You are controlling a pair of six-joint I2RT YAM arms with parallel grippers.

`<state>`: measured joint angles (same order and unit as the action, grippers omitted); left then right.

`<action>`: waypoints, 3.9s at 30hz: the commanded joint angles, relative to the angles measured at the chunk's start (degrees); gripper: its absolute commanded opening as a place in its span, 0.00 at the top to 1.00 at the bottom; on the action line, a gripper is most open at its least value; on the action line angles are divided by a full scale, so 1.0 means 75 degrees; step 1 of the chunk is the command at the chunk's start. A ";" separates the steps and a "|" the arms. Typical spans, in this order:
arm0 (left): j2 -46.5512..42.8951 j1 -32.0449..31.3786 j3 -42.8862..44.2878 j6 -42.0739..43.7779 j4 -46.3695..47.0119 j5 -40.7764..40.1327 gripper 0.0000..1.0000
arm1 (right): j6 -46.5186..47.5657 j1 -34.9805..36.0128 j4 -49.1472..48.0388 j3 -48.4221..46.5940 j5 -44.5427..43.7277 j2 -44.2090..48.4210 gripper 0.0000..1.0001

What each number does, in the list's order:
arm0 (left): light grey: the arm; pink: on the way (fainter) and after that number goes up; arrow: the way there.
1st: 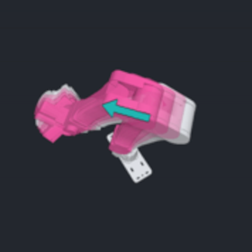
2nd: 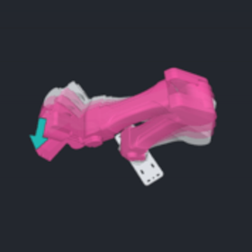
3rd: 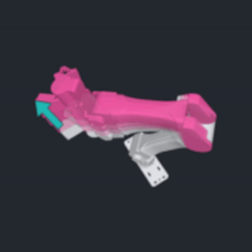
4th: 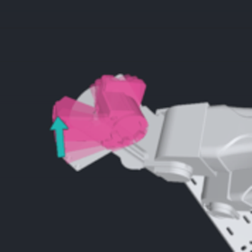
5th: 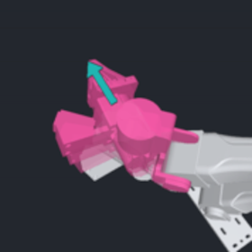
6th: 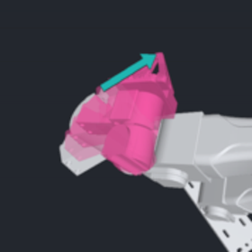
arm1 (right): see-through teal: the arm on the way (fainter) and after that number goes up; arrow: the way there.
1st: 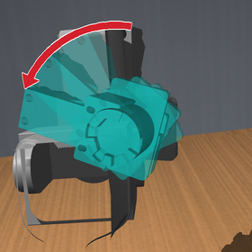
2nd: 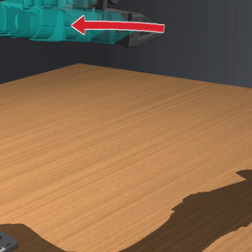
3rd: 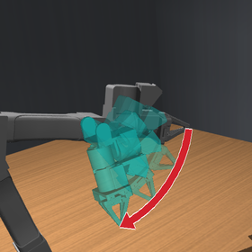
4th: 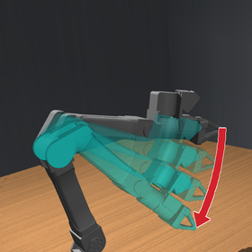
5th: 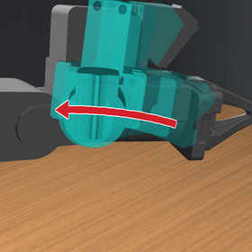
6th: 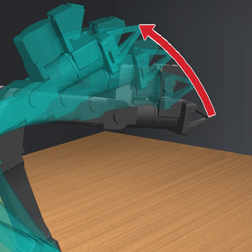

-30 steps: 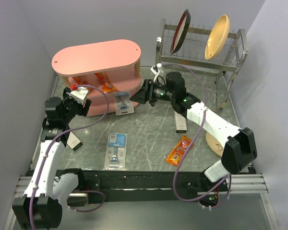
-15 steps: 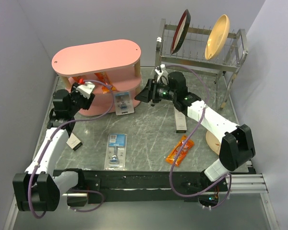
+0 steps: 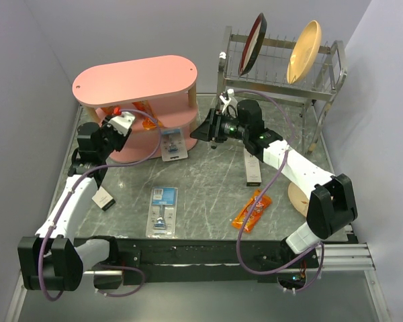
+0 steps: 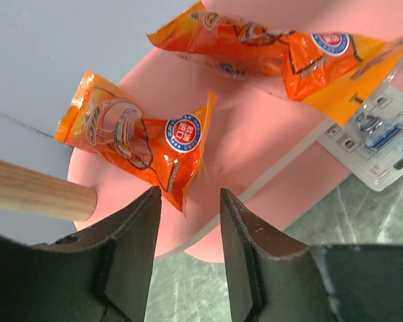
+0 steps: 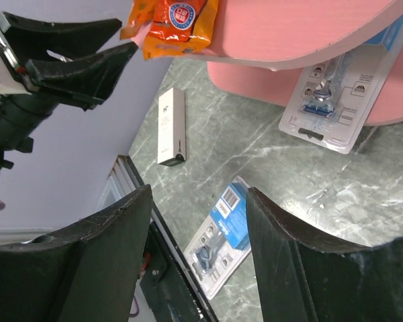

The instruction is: Place and organize the shaving razors onto the shelf

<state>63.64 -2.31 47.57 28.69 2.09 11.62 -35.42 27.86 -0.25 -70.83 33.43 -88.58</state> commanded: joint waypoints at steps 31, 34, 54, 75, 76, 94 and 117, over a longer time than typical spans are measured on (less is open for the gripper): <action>-0.0387 0.0003 0.0629 -0.0098 -0.0677 0.0162 0.59 | -0.0457 -0.0046 -0.0705 0.0127 -0.0039 -0.0131 0.35; -0.0259 0.0003 0.0676 -0.0192 -0.0630 0.0336 0.58 | -0.0480 -0.0058 -0.0752 0.0151 -0.0028 -0.0166 0.35; 0.0926 -0.0395 0.1309 -0.0239 -0.0231 -0.0037 0.78 | -0.0527 -0.0210 -0.0716 0.0092 -0.0086 -0.0342 0.35; -0.0129 -0.0291 0.0771 0.2030 -0.1788 0.0652 0.99 | -0.0809 -0.0222 -0.0892 0.0221 -0.0157 -0.0366 0.35; -0.0303 -0.0221 0.0712 0.2220 -0.1848 0.0759 0.99 | -0.0820 -0.0222 -0.0904 0.0244 -0.0157 -0.0354 0.35; -0.0492 0.0565 0.0174 0.4952 -0.2189 0.1592 0.98 | -0.0856 -0.0234 -0.0939 0.0244 -0.0180 -0.0377 0.36; -0.2821 0.0565 0.0617 0.3839 -0.3756 0.1883 0.28 | -0.0214 -0.0327 -0.0249 0.0115 -0.0180 -0.0098 0.35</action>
<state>49.23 1.76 47.53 59.77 -17.89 22.65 -41.43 26.48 -4.60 -68.99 32.58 -92.84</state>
